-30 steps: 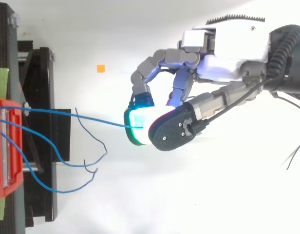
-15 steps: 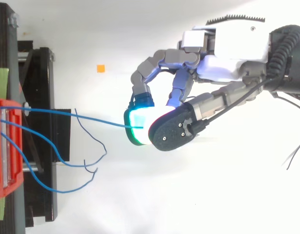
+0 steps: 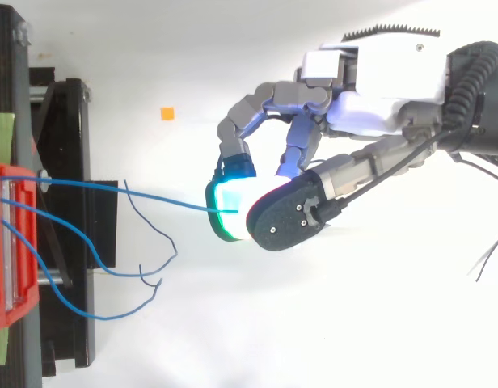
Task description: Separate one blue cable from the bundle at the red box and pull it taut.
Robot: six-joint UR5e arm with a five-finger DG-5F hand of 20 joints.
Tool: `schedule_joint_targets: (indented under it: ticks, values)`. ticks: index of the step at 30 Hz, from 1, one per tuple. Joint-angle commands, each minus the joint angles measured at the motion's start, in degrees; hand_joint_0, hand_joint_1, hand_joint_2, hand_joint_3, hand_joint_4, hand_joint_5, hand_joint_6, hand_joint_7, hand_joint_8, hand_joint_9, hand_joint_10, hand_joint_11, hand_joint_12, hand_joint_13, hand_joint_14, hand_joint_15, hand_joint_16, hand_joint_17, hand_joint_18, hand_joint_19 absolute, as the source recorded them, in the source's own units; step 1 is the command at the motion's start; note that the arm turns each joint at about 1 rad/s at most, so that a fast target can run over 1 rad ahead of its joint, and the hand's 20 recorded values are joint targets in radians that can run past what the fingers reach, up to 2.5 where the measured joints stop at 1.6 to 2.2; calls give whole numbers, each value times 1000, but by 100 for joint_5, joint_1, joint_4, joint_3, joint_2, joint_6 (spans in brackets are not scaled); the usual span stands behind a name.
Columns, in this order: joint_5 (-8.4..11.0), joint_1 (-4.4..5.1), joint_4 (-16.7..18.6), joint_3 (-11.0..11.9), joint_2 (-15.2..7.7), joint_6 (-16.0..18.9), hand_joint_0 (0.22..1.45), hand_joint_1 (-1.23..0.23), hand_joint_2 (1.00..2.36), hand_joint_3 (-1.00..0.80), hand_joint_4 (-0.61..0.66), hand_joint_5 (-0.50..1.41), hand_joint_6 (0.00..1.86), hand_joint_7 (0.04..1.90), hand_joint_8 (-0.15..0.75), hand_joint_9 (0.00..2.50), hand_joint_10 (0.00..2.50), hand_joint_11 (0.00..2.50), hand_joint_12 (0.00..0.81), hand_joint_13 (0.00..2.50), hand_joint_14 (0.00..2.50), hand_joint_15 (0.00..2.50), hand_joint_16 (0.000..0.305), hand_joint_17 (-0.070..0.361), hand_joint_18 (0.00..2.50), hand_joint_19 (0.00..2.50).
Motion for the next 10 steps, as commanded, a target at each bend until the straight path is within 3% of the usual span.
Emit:
schedule_joint_targets:
  ticks: [1,10]
  values:
    - [0,-4,0,-1,0,0,675,-729,1017,-241,84,-163,923,1151,407,1312,10,1471,452,1175,24,830,55,123,1122,768]
    - [0,-4,0,-1,0,0,674,-725,1016,-258,91,-167,923,1137,404,1309,9,1445,450,1186,25,822,54,122,1127,768]
